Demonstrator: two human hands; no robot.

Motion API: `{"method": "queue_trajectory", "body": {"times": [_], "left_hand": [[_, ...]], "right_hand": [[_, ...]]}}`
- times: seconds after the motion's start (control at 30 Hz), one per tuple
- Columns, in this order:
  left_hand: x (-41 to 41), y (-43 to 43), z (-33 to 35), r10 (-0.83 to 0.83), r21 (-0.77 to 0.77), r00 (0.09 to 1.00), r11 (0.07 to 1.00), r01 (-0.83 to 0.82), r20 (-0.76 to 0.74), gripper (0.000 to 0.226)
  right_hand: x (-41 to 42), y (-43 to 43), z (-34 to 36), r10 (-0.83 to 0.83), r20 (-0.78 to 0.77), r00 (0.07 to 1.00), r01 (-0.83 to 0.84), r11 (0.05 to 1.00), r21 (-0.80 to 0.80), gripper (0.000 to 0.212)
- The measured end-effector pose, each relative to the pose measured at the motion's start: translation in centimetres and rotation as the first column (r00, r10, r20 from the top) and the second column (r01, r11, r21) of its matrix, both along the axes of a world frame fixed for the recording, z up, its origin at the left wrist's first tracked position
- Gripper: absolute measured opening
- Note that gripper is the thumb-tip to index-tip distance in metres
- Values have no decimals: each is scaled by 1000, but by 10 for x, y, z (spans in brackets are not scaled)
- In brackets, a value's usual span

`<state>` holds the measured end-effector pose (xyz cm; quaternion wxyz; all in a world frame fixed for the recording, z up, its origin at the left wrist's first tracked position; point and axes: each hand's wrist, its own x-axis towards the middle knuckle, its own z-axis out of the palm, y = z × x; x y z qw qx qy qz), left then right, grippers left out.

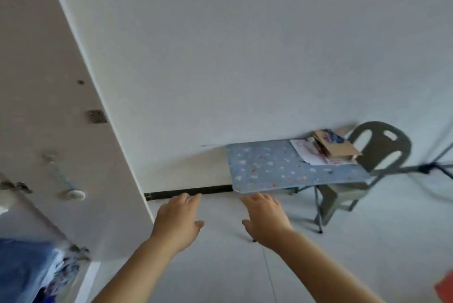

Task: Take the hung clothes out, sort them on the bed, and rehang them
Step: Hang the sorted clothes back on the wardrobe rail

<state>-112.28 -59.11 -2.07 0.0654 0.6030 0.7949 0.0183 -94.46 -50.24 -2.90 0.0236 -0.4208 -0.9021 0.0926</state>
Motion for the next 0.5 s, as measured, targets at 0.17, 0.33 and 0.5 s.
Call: {"method": "queue_trajectory", "body": {"times": [0.17,0.33,0.5], "left_hand": [[169,32,-22,-357,-84,932,929,362,69,66],[379,43,-20,-670,-106,734,726,679,113,67],[603,16,-22,-881,-92,462,454,886,100,67]], "right_hand": [[189,-31,-9,-339,59,939,343,938,-60,48],[379,-90,-7,-654,65,754,657,751,-73,54],[570,-173,-8,-864,90,495,869,492,-53,53]]}}
